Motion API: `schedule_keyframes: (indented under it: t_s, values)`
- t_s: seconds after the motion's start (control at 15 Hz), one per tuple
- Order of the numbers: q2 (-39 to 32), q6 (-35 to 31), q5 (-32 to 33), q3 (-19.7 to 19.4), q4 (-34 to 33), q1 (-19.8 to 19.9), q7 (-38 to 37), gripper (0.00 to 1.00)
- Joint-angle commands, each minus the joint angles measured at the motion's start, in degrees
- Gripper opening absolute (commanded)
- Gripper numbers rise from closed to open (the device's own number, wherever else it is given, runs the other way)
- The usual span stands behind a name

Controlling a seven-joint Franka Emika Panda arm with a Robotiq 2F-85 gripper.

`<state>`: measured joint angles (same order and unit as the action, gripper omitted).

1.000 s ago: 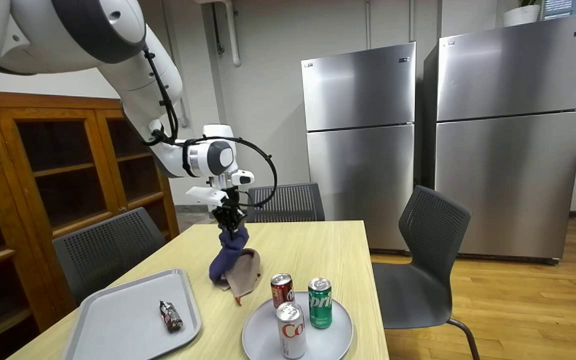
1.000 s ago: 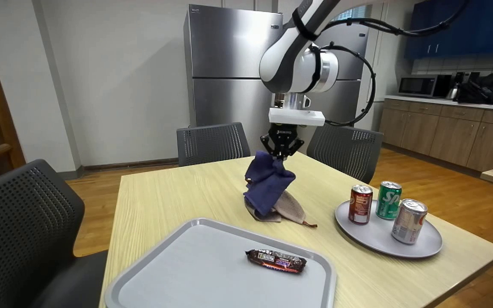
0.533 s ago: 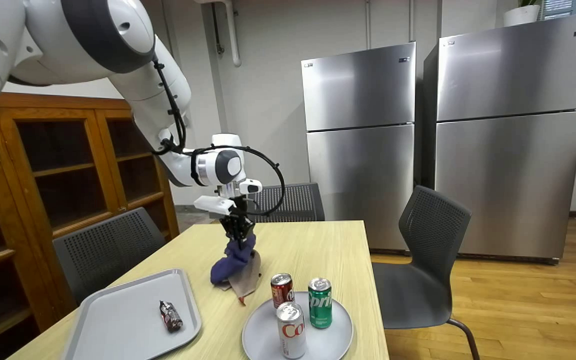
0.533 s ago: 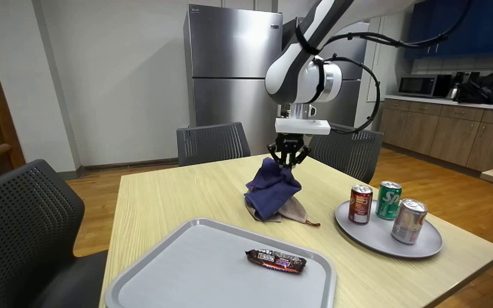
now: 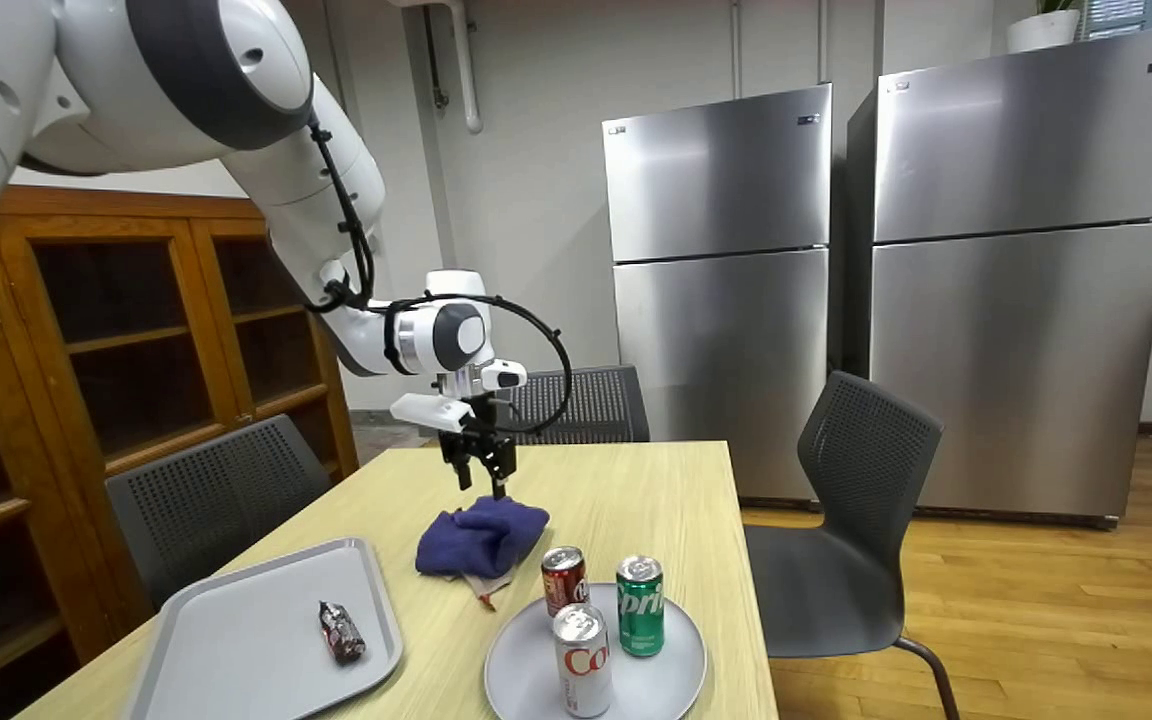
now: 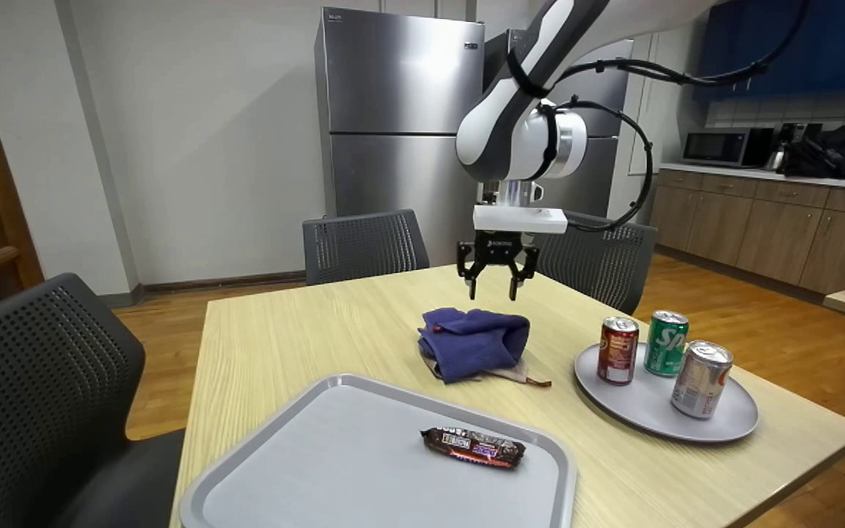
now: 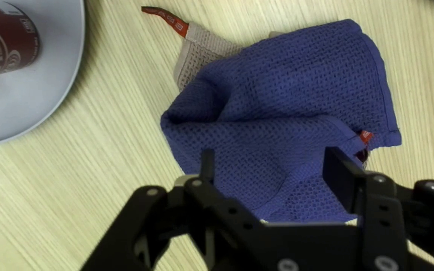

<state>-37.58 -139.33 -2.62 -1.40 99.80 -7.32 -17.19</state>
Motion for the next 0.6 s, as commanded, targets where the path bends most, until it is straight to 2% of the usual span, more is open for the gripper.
schedule_keyframes:
  t_s: [0.0,0.53]
  values:
    - [2.3,-0.7,-0.9,0.7,1.4,0.4,0.3,1.0]
    - [8.9,-1.0,-1.2,3.3,7.3,0.0,2.6,1.0]
